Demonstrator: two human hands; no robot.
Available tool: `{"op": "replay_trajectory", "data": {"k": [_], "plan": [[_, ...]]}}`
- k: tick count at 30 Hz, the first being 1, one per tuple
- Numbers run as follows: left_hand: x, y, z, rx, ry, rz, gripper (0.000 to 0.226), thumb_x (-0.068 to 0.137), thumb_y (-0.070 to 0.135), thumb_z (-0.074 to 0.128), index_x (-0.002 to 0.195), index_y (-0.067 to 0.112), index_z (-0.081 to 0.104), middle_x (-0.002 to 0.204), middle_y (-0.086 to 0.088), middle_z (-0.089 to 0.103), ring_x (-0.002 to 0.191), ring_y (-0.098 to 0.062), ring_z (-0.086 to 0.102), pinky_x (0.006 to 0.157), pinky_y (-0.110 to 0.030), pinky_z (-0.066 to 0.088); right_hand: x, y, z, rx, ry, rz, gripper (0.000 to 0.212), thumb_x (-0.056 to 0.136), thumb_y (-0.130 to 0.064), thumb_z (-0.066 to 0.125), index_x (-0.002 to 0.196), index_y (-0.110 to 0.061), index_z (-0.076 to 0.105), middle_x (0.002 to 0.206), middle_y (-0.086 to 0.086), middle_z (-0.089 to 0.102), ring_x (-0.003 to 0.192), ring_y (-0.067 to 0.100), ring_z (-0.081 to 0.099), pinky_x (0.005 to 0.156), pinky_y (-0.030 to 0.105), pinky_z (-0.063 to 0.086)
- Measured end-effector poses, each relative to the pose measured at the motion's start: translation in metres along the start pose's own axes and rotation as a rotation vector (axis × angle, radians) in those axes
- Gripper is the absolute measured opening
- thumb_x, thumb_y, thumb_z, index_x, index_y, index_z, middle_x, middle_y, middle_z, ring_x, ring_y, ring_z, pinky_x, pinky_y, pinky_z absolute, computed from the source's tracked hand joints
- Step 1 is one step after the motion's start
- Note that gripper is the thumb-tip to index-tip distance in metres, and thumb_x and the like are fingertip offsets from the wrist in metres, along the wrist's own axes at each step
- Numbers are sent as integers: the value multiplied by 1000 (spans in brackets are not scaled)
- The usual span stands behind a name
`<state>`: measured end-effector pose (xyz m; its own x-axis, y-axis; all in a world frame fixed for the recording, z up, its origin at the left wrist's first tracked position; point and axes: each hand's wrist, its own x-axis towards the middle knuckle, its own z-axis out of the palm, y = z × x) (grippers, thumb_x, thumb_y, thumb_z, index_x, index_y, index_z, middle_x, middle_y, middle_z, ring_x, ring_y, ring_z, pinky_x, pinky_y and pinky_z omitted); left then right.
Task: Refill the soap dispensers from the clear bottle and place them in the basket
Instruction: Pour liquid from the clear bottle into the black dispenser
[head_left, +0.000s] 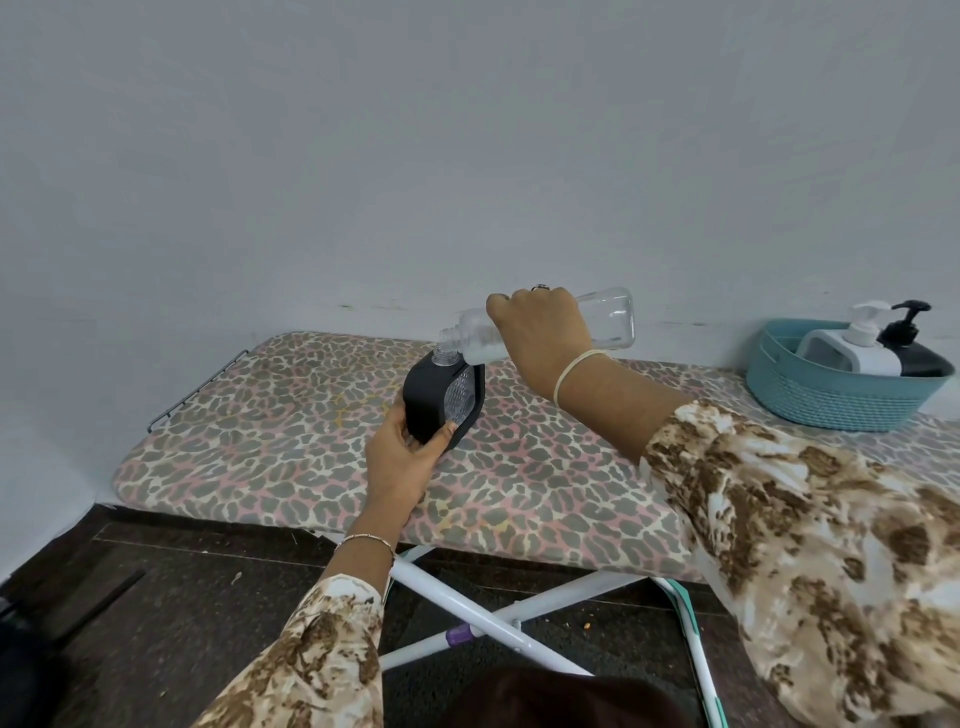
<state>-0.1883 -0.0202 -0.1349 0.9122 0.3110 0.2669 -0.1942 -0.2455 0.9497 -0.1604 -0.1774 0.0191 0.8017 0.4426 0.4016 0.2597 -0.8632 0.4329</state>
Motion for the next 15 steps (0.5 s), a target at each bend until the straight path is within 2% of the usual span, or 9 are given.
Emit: {"op": "replay_trajectory", "data": {"k": [5, 8, 11, 15], "plan": [[0, 1, 0, 12, 2, -3, 62, 81, 18, 78, 137, 21, 51, 115, 12, 61, 101, 2, 57, 79, 2, 42, 0, 0, 1, 17, 1, 3, 36, 82, 2, 59, 114, -11, 49, 99, 3, 63, 92, 23, 62, 66, 29, 35], [1, 1, 1, 14, 0, -9, 63, 81, 18, 78, 137, 22, 51, 115, 13, 61, 101, 2, 57, 83, -2, 43, 1, 0, 0, 11, 4, -3, 35, 82, 1, 59, 113, -12, 49, 98, 2, 63, 91, 23, 62, 65, 29, 34], [1, -1, 0, 17, 0, -14, 64, 81, 17, 78, 139, 21, 50, 117, 11, 62, 105, -1, 58, 95, -16, 45, 1, 0, -1, 15, 6, -5, 34, 83, 1, 58, 114, -11, 49, 99, 3, 64, 93, 24, 62, 67, 29, 34], [2, -2, -1, 11, -3, -25, 66, 81, 16, 78, 140, 21, 49, 120, 10, 61, 107, -1, 57, 95, -15, 43, 0, 0, 0, 4, 4, -7, 36, 82, 1, 59, 114, -12, 49, 98, 2, 63, 92, 23, 62, 66, 28, 34]]}}
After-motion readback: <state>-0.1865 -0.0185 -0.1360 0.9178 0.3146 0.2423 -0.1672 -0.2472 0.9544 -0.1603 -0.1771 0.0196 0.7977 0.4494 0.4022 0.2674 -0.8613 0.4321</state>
